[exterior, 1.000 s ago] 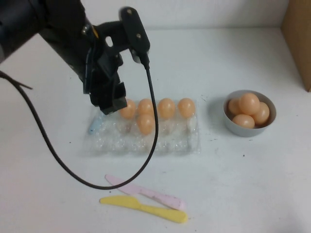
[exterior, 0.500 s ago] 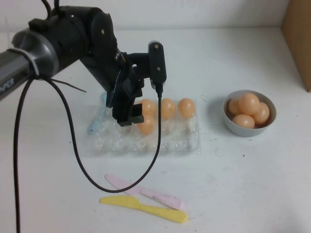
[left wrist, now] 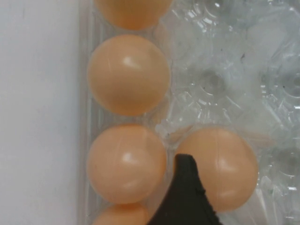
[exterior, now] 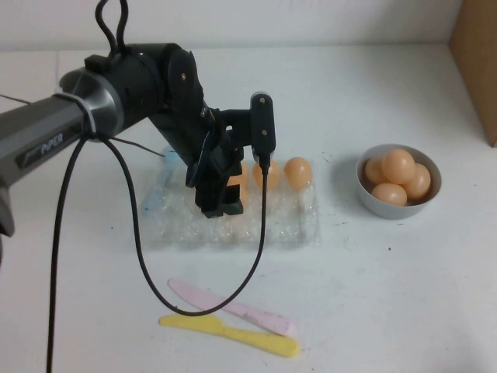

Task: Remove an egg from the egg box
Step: Pick up the egg from the plastic box

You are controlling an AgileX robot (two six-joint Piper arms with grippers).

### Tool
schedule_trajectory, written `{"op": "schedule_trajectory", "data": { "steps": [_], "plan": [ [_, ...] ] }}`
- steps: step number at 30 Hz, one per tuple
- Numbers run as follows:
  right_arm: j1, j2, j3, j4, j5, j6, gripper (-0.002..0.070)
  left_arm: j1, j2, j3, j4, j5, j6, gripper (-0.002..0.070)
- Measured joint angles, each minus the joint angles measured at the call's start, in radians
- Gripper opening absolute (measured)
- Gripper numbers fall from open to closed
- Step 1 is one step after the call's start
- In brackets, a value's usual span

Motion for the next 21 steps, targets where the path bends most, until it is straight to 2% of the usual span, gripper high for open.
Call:
{"op": "schedule_trajectory", "data": {
  "steps": [21],
  "plan": [
    [0.000, 0.000, 0.000, 0.000, 0.000, 0.000, -0.0017, 0.000, 0.051, -0.006, -0.005, -0.031, 0.010, 0.0473]
  ]
}}
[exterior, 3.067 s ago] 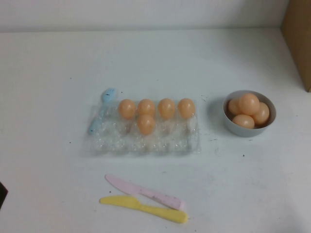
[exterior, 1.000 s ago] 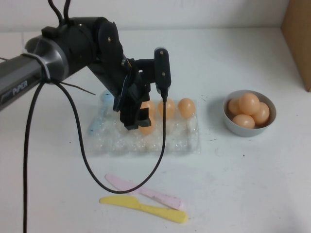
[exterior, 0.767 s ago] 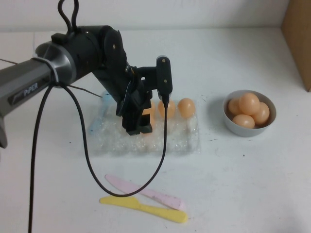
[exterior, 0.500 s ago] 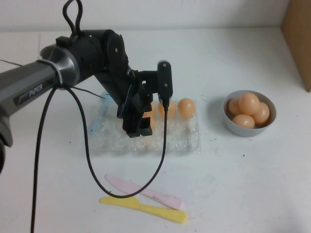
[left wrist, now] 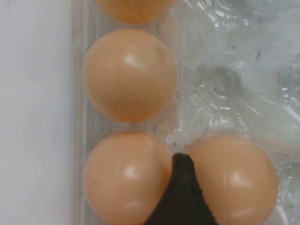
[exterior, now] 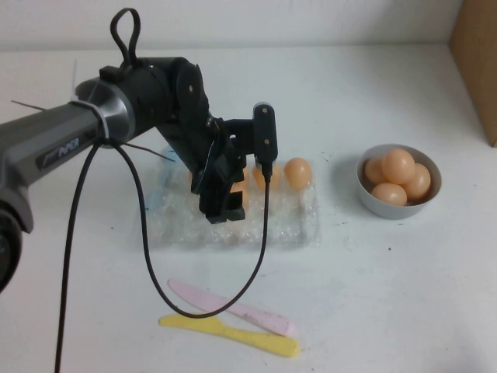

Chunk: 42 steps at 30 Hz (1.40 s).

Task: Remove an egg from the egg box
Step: Pick up the egg from the plastic box

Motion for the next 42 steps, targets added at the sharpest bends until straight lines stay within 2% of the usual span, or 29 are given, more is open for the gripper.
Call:
{"op": "schedule_trajectory", "data": {
  "steps": [13, 16, 19, 20, 31, 42],
  "plan": [
    [0.000, 0.000, 0.000, 0.000, 0.000, 0.000, -0.0017, 0.000, 0.014, 0.000, 0.004, -0.033, 0.000, 0.0470],
    [0.000, 0.000, 0.000, 0.000, 0.000, 0.000, -0.0017, 0.000, 0.014, 0.000, 0.004, -0.035, 0.000, 0.0426],
    [0.000, 0.000, 0.000, 0.000, 0.000, 0.000, -0.0017, 0.000, 0.014, 0.000, 0.006, -0.039, 0.000, 0.0335],
    [0.000, 0.000, 0.000, 0.000, 0.000, 0.000, -0.0017, 0.000, 0.014, 0.000, 0.006, -0.039, 0.000, 0.0324],
    [0.000, 0.000, 0.000, 0.000, 0.000, 0.000, -0.0017, 0.000, -0.002, 0.000, 0.008, -0.039, -0.039, 0.0324],
    [0.000, 0.000, 0.000, 0.000, 0.000, 0.000, -0.0017, -0.002, -0.138, 0.000, 0.038, -0.033, -0.089, 0.0324]
  ]
}}
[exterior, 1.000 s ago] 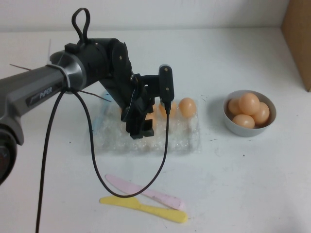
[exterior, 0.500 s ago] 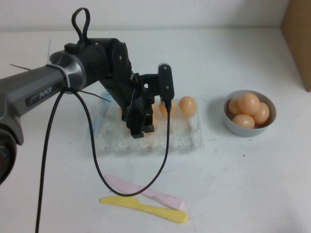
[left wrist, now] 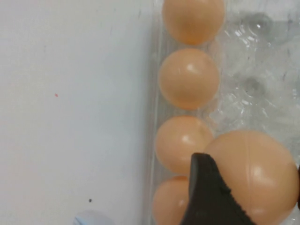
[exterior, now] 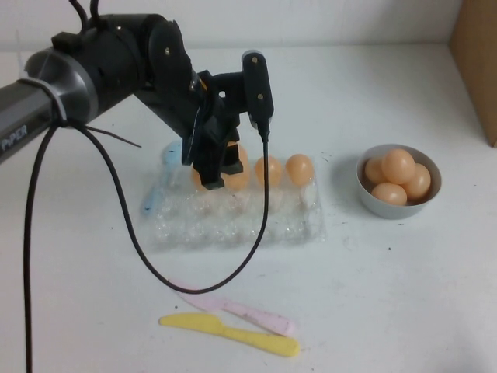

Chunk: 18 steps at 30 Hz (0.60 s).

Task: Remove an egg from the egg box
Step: Pick up the egg from the plastic box, then place the egg in the bowl

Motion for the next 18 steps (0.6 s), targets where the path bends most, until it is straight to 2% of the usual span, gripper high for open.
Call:
{"op": "schedule_trajectory", "data": {
  "steps": [5, 14, 18],
  "plan": [
    [0.000, 0.000, 0.000, 0.000, 0.000, 0.000, -0.0017, -0.041, -0.026, 0.000, -0.020, -0.083, -0.019, 0.0323],
    [0.000, 0.000, 0.000, 0.000, 0.000, 0.000, -0.0017, -0.189, 0.042, 0.000, -0.221, -0.472, -0.024, 0.0321],
    [0.000, 0.000, 0.000, 0.000, 0.000, 0.000, -0.0017, -0.236, 0.100, 0.000, -0.304, -0.558, -0.024, 0.0318]
  ]
}}
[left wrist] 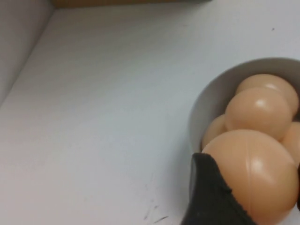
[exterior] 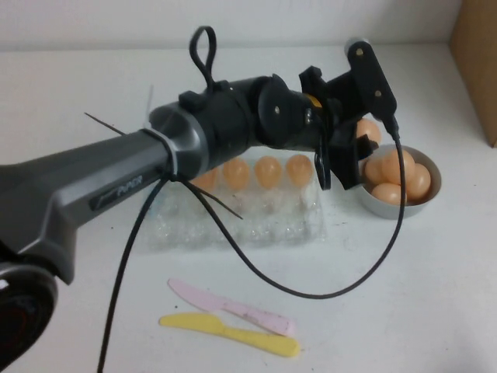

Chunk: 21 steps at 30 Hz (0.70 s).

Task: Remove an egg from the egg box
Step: Place the egg in the bowl

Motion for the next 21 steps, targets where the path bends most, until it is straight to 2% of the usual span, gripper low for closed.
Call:
{"op": "schedule_trajectory", "data": {
  "steps": [6, 21],
  "plan": [
    [0.000, 0.000, 0.000, 0.000, 0.000, 0.000, -0.0017, -0.039, 0.066, -0.016, -0.079, -0.007, 0.000, 0.0318],
    [0.000, 0.000, 0.000, 0.000, 0.000, 0.000, -0.0017, -0.048, 0.163, -0.040, -0.107, -0.030, -0.002, 0.0318]
  ]
}}
